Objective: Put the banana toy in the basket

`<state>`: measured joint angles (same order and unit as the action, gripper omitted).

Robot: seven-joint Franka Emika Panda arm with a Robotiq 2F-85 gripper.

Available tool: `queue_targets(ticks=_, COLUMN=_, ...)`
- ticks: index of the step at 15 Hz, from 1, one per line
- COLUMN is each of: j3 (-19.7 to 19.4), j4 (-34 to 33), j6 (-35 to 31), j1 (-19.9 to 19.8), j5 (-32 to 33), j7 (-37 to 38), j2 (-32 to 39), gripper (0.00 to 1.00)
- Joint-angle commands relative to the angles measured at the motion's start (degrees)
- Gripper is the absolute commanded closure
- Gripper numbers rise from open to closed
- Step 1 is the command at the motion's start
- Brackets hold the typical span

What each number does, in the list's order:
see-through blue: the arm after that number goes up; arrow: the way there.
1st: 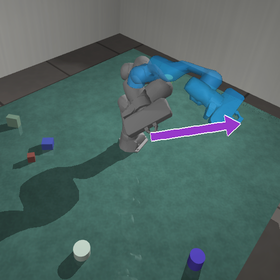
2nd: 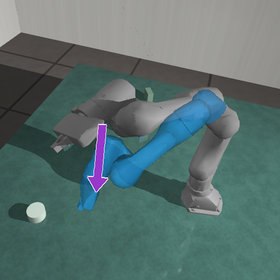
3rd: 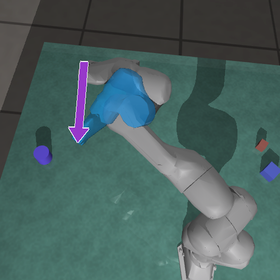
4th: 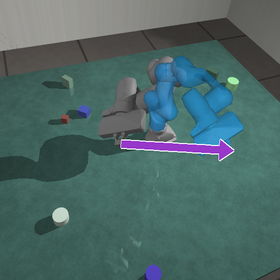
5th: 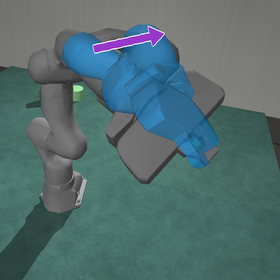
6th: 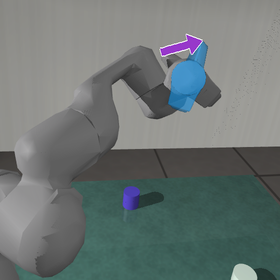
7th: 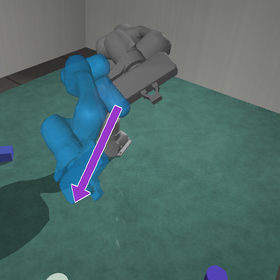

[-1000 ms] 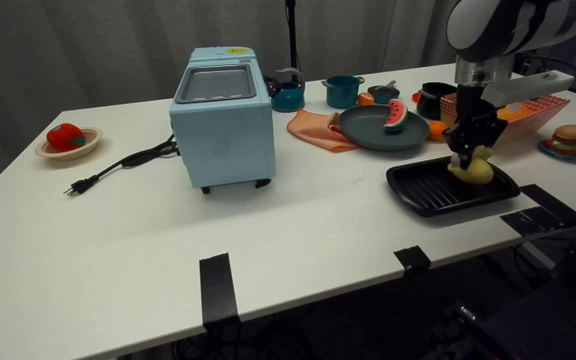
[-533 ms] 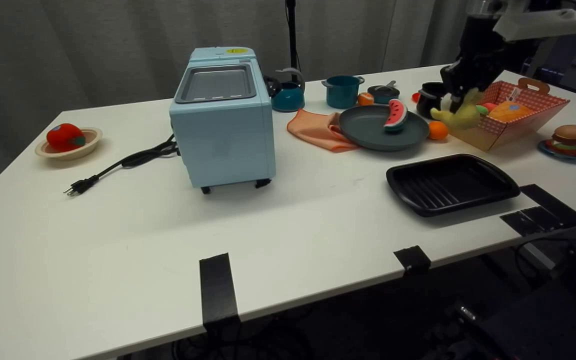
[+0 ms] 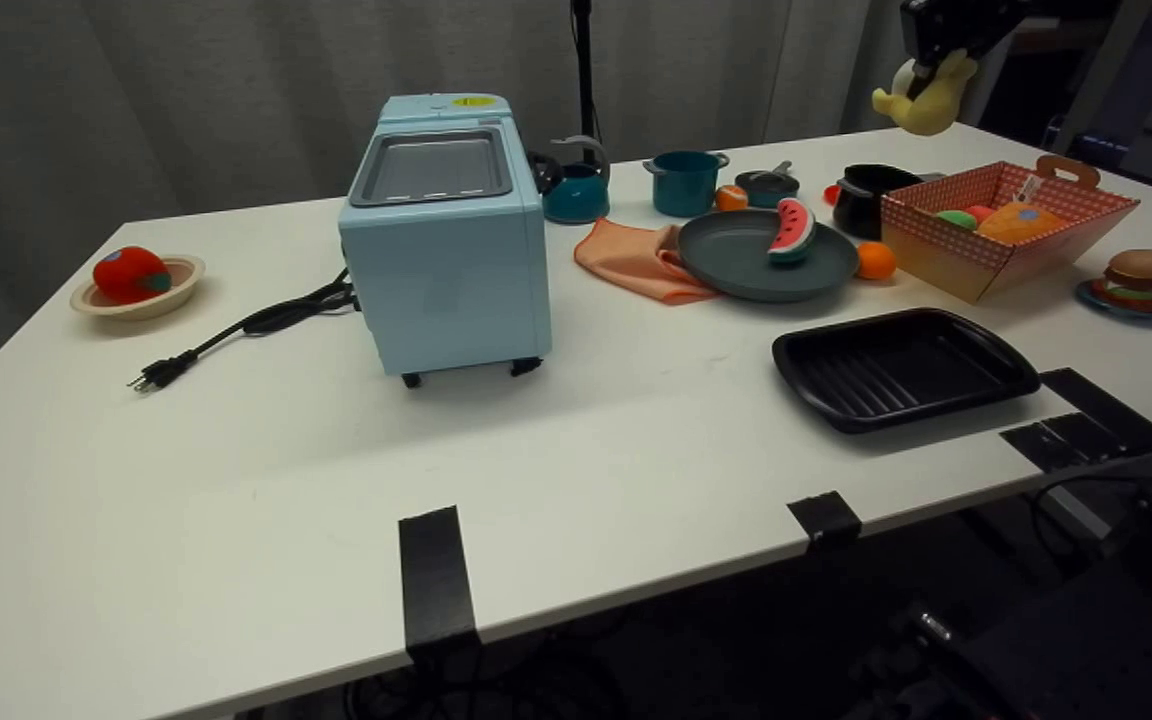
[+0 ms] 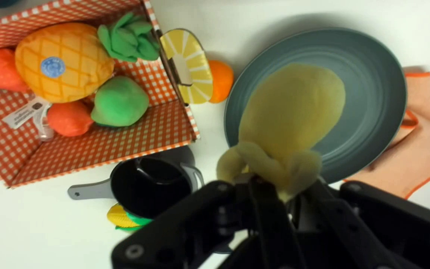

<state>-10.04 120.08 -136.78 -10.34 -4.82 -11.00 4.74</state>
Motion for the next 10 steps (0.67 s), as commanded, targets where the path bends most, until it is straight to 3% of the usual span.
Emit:
queue_targets(ticks=1, j3=-0.76, j4=-8.31, j6=0.94, j1=-2.03, j5=-1.97, j7=-1.20, j2=6.62, gripper=0.97)
queue_targets(ticks=10, j3=-1.86, j4=-22.28, j6=2.59, j1=-6.99, j5=0.19, j7=2.36, j2=20.67, gripper=0.97)
